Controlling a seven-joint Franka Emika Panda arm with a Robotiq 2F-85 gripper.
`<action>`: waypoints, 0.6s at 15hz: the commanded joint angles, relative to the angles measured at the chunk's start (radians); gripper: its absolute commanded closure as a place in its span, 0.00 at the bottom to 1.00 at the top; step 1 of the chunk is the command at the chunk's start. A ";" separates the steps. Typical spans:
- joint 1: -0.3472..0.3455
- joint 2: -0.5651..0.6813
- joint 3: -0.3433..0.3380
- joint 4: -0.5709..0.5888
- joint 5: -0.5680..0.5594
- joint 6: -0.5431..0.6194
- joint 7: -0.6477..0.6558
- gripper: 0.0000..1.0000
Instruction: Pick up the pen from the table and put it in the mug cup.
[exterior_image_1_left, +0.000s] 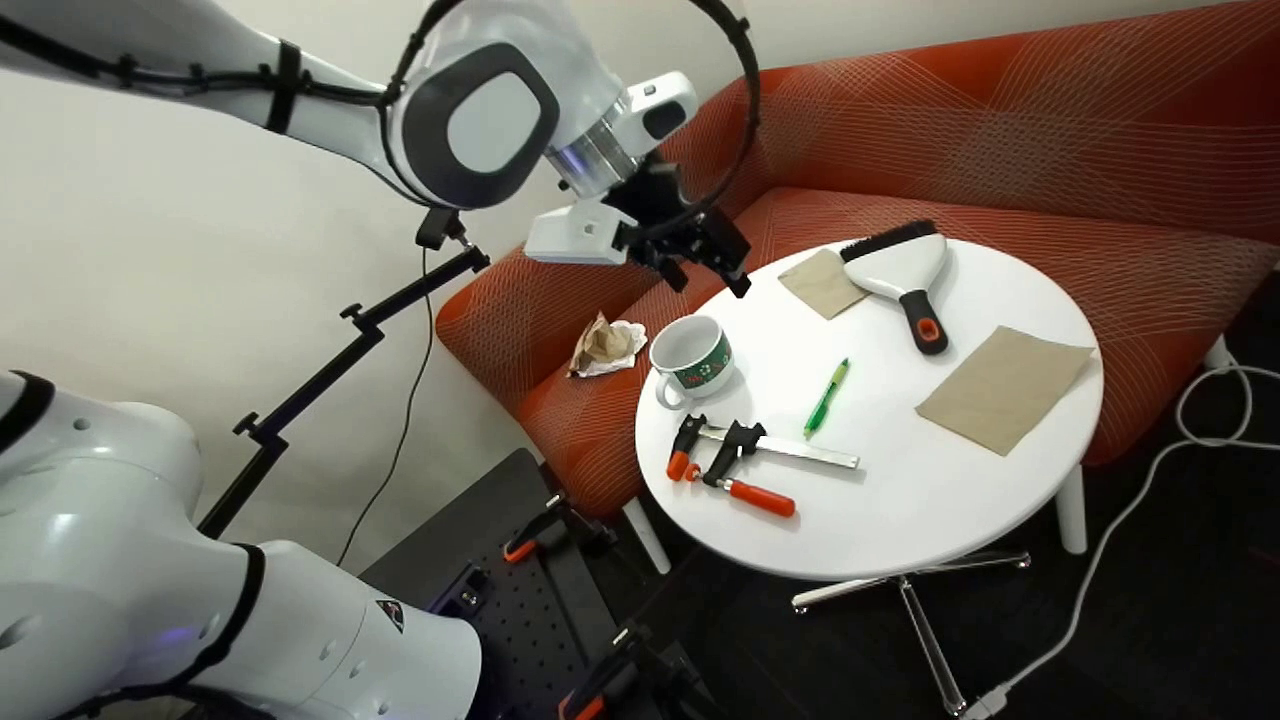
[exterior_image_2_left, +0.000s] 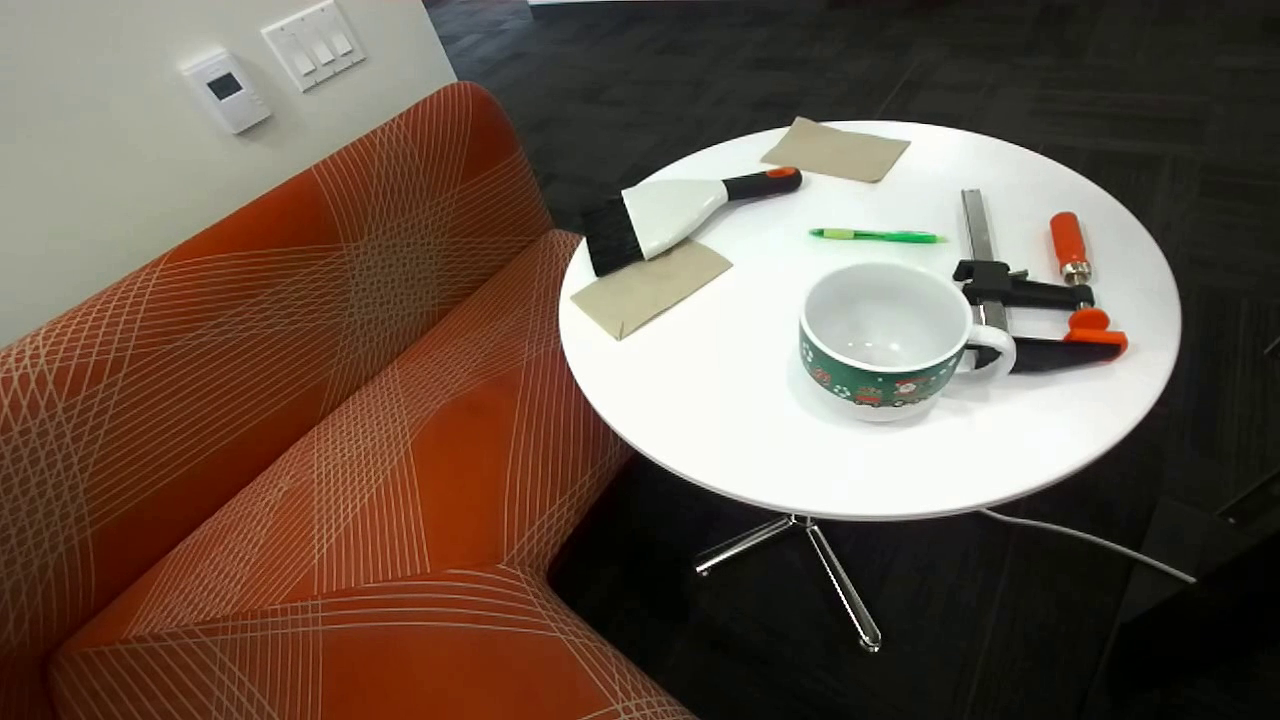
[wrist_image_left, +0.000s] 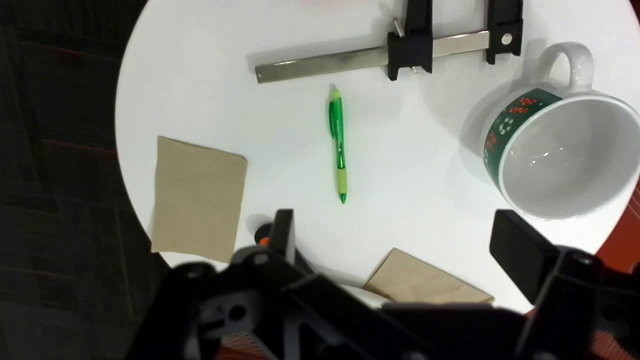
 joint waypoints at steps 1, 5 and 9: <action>-0.013 0.171 0.010 0.111 0.018 0.034 -0.033 0.00; -0.026 0.323 0.018 0.220 -0.001 0.036 -0.044 0.00; -0.051 0.453 0.031 0.328 -0.002 0.026 -0.089 0.00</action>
